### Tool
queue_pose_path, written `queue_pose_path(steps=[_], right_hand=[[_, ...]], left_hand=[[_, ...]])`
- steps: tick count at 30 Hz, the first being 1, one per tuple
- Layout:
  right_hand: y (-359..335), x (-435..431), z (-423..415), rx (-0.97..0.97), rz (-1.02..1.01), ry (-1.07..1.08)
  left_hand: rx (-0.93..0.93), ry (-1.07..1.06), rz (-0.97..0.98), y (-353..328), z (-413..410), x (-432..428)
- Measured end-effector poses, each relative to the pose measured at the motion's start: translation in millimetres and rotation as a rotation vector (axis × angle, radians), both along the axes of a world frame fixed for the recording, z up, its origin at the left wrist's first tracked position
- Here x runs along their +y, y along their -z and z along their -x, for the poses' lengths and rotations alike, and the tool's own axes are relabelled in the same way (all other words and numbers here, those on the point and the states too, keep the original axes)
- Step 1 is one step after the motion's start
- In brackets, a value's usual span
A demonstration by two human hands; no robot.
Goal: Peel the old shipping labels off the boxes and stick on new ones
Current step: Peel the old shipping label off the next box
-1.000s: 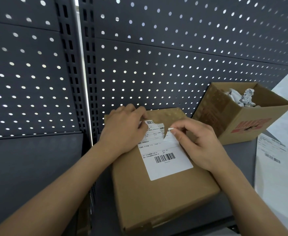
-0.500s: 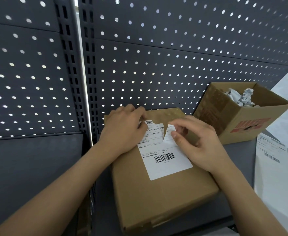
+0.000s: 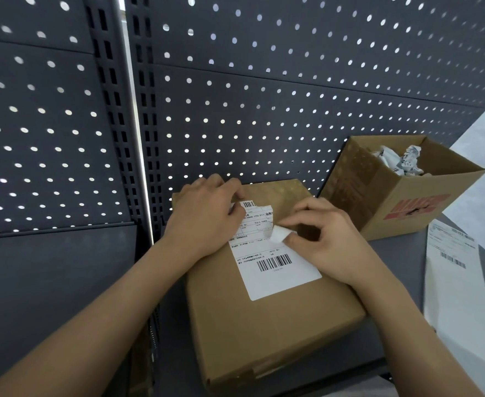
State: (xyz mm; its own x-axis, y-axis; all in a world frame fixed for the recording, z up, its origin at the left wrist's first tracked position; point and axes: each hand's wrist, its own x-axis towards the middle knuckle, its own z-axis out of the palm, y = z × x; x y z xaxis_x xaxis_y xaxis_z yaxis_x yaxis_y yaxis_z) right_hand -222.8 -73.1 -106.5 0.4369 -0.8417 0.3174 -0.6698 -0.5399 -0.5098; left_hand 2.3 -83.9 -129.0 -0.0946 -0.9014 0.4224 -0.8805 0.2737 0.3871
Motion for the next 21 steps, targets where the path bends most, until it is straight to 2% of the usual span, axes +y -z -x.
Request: queue_pose_path(steps=[4, 10, 21], right_hand=[[1.6, 2.7, 1.7, -0.022, 0.039, -0.064], [0.9, 7.9, 1.7, 0.067, 0.161, -0.095], [-3.9, 18.7, 0.8, -0.044, 0.17, -0.153]], left_hand=[[0.001, 0.001, -0.011, -0.9, 0.4, 0.4], [0.007, 0.005, -0.009, -0.2, -0.4, 0.3], [0.002, -0.011, -0.032, -0.5, 0.0, 0.0]])
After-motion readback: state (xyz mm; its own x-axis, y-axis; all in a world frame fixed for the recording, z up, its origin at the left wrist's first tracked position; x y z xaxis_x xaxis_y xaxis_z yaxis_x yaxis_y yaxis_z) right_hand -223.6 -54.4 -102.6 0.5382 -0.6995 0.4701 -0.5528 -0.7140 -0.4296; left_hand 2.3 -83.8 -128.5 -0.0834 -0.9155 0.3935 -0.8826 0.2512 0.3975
